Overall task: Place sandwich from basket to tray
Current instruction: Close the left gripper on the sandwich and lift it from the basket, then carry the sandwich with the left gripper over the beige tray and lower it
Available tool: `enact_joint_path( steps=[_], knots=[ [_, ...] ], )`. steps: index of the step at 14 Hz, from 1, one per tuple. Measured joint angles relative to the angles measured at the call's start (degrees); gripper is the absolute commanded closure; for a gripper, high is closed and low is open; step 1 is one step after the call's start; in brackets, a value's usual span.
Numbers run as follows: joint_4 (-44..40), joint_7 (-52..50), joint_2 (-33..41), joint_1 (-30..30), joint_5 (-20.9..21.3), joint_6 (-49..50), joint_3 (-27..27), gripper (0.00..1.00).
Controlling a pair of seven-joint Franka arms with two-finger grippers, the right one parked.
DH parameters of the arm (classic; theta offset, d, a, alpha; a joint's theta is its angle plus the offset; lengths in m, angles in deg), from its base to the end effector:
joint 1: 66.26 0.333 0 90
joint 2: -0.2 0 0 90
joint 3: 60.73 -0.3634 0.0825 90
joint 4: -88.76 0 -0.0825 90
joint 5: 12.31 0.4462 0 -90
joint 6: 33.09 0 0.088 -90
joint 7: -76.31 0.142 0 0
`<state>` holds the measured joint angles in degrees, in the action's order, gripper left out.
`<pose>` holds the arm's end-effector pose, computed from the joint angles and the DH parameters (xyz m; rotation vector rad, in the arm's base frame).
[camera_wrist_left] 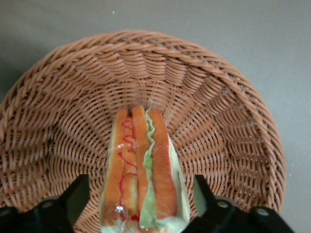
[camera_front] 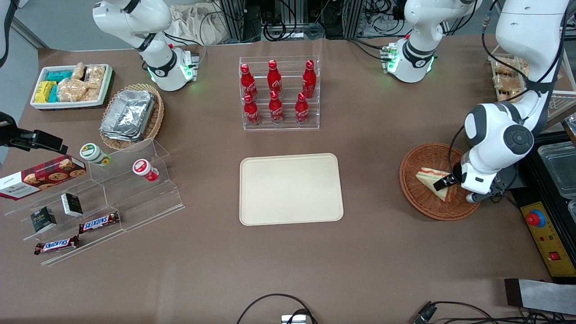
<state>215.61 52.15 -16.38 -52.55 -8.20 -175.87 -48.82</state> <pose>0.6018 0.0178 0.2093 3.0633 0.6275 -0.0104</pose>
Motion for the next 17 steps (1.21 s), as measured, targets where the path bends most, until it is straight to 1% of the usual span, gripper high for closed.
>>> enact_joint_path(
  steps=[1,2,6,8,10,13,15,17],
  knots=[
    [0.0,0.0,-0.1,0.0,0.0,0.4,0.0,0.94],
    [0.0,0.0,-0.2,0.0,0.0,0.6,0.0,1.0],
    [-0.6,0.1,0.0,0.0,0.0,2.2,0.0,1.0],
    [-3.9,0.2,1.2,0.0,0.0,9.6,0.1,1.0],
    [-10.7,0.7,2.7,0.0,0.0,20.2,0.4,1.0],
    [-23.7,4.5,3.4,-0.6,0.0,35.1,0.8,1.0],
    [-32.3,6.7,3.3,-2.1,0.0,44.4,1.0,1.0],
    [-39.4,7.5,2.8,-5.4,0.0,50.6,1.2,1.0]
  ],
)
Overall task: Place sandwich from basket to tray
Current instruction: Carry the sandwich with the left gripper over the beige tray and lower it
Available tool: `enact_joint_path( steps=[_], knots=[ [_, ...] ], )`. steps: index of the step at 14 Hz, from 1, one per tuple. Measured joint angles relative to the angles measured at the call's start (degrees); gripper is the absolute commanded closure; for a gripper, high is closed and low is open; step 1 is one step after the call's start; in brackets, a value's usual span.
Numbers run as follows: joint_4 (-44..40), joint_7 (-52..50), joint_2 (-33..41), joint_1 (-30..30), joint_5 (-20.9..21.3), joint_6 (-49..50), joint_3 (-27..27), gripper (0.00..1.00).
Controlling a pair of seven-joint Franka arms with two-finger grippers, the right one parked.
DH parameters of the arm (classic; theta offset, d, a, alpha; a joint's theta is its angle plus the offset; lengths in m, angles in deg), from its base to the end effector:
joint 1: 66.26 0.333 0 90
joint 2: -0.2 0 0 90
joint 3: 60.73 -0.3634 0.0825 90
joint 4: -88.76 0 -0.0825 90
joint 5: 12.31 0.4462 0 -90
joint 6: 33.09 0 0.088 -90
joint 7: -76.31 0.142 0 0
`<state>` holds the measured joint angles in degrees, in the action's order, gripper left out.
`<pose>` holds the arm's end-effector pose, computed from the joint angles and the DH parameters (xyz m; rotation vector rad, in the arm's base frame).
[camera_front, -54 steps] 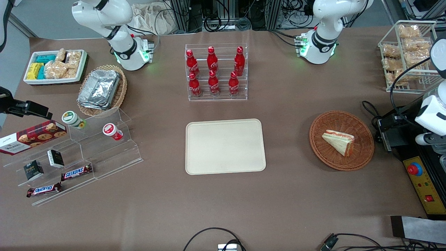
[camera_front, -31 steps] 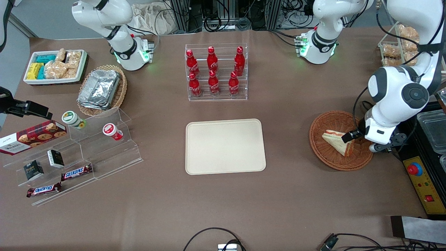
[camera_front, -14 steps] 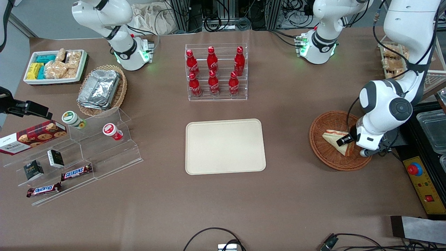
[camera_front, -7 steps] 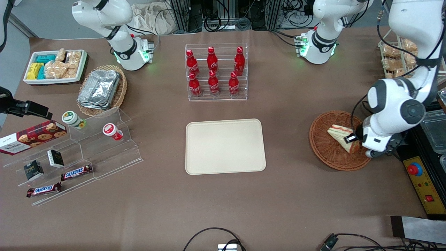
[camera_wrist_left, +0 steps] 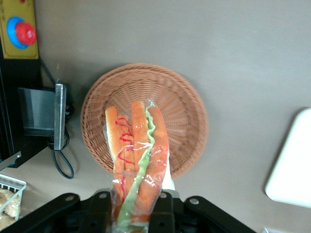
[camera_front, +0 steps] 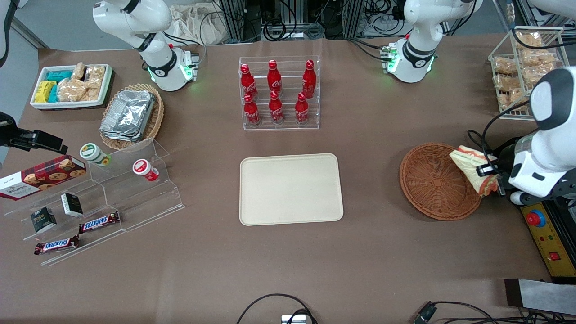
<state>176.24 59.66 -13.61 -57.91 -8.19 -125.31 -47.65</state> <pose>0.6836 -0.0326 0.5093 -3.0727 -0.3115 0.2261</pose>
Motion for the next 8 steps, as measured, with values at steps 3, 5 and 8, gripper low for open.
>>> enact_joint_path(
  steps=[3,5,8],
  knots=[
    [-3.8,-0.3,-2.4,-8.1,0.0,1.4,0.2,1.0],
    [-4.3,-0.6,-5.3,-13.3,-0.1,0.8,0.4,1.0],
    [-7.2,-1.8,-11.9,-19.6,-0.1,-3.0,0.4,1.0]
  ],
)
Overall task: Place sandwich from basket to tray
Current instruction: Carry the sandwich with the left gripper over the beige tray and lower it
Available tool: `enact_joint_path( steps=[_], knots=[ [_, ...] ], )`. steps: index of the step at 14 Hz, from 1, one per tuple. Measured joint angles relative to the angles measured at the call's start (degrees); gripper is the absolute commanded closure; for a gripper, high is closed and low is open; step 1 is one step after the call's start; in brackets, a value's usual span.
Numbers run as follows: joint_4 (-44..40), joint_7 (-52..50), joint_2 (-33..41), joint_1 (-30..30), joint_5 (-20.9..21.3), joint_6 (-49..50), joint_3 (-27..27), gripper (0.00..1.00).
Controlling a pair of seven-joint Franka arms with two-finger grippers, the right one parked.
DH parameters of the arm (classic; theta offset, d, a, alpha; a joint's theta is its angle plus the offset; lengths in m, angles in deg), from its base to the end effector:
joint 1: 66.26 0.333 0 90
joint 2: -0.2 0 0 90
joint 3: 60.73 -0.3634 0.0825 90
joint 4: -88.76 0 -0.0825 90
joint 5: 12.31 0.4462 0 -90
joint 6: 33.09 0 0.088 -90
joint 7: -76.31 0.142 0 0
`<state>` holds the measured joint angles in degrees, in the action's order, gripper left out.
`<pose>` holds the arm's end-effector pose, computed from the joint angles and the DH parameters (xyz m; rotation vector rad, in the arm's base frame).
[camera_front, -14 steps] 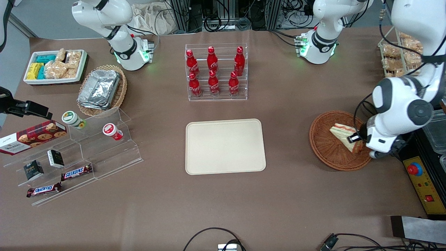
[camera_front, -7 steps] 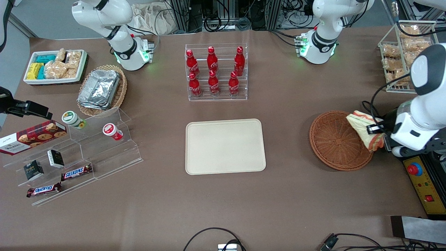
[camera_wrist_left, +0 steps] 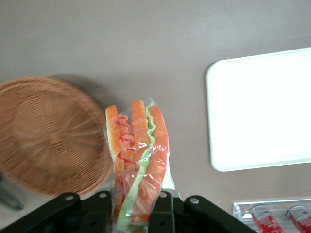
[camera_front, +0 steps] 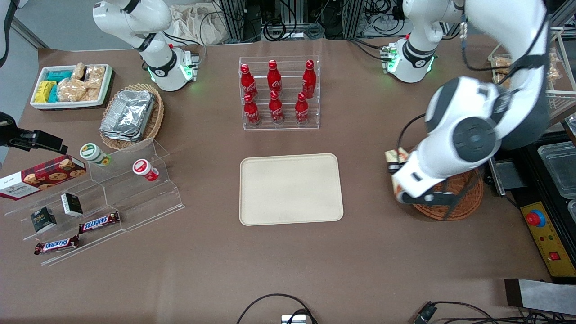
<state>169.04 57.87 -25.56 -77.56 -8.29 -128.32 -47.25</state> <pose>0.6889 -0.2781 0.4314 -3.0916 0.1697 0.2742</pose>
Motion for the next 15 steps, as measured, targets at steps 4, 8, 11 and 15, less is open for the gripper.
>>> enact_joint_path(
  steps=[4,8,11,15],
  knots=[
    [-2.4,-6.4,-8.8,-7.1,0.0,-9.4,0.0,1.0],
    [-2.7,-7.6,-14.0,-10.9,0.1,-14.6,-0.1,1.0],
    [-2.7,-7.6,-17.6,-11.3,0.1,-18.8,-0.1,1.0],
    [-2.5,-7.6,-19.5,-12.0,0.1,-20.0,-0.1,0.94]
  ],
)
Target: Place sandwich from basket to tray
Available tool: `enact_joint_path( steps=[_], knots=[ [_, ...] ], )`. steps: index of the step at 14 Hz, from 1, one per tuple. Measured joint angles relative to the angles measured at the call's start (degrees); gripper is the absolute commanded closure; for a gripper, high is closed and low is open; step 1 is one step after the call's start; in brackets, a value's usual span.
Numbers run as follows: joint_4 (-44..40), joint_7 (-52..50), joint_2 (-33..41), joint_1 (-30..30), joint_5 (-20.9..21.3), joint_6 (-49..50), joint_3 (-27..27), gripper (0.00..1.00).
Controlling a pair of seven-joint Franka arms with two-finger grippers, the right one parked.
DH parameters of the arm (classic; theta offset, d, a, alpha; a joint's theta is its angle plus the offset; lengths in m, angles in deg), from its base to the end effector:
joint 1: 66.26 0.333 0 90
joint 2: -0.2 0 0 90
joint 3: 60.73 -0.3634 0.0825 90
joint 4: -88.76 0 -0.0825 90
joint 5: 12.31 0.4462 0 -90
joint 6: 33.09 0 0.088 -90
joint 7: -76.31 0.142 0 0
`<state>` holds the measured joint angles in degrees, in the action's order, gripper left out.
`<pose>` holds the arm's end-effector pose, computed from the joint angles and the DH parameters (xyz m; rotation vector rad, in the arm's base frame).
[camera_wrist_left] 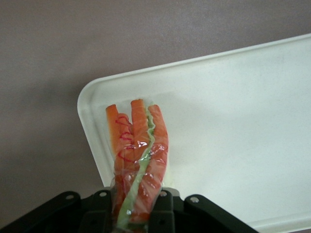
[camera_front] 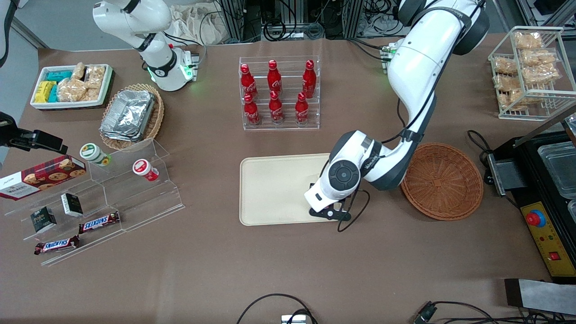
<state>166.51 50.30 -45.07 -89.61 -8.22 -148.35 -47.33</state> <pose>0.6692 -0.4479 0.2154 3.0909 -0.2541 -0.2385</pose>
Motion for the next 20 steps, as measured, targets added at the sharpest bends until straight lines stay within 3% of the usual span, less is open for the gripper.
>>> enact_joint_path(
  steps=[2,3,4,5,7,12,16,20],
  knots=[
    [0.2,-0.6,-0.4,-0.2,0.0,0.0,0.0,0.75],
    [0.5,-1.9,-0.5,-0.3,0.0,0.0,0.0,0.54],
    [0.9,-3.6,-0.5,-0.5,0.0,0.0,0.0,0.44],
    [1.2,-5.4,-0.5,-0.7,0.0,0.0,0.0,0.19],
    [1.8,-8.4,-0.5,-1.1,0.1,0.1,0.0,0.0],
    [1.7,-9.9,1.8,-0.8,0.1,5.5,-0.5,0.0],
    [1.7,-10.1,9.1,2.2,0.1,15.9,-1.0,0.0],
    [12.4,-5.9,19.5,8.9,0.5,14.5,-1.4,0.0]
  ],
)
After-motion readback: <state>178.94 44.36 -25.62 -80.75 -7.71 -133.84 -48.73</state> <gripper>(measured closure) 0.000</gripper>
